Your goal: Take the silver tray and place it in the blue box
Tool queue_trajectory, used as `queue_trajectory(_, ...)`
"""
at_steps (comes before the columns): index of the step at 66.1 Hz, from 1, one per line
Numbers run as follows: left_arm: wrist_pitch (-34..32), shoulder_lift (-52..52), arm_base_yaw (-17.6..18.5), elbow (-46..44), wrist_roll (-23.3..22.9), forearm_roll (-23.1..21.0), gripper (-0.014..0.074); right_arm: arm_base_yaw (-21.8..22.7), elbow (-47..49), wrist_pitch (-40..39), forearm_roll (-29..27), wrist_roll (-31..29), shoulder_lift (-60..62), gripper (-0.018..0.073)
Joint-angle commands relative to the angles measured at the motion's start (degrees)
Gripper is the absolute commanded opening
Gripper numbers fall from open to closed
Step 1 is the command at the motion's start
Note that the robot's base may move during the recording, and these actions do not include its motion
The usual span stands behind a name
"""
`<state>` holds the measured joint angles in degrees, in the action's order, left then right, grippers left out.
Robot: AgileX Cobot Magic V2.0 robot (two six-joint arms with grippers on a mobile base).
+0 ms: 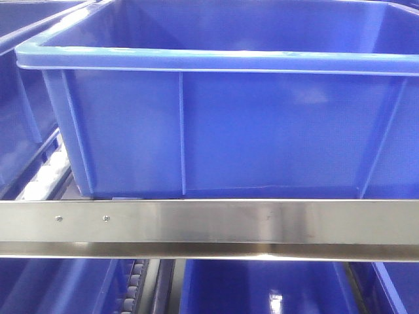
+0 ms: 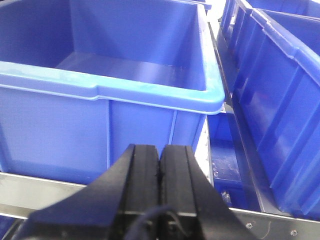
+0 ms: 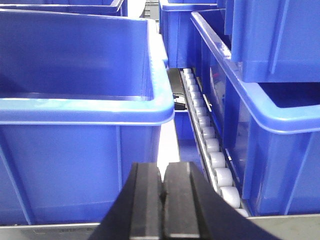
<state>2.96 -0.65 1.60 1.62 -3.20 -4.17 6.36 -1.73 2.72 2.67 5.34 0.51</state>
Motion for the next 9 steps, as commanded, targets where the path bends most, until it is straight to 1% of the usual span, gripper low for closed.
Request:
queue_trajectory(1,-4.8,-0.8,-0.1,-0.1,0.1,-0.2,-0.0094,0.3,-0.2,-5.4,-0.1,-0.5,1.3,0.0055)
queue_trajectory(9,-4.8,-0.8,-0.1,-0.1,0.1,-0.2,-0.0094,0.3,-0.2,-5.4,-0.1,-0.5,1.3,0.0055)
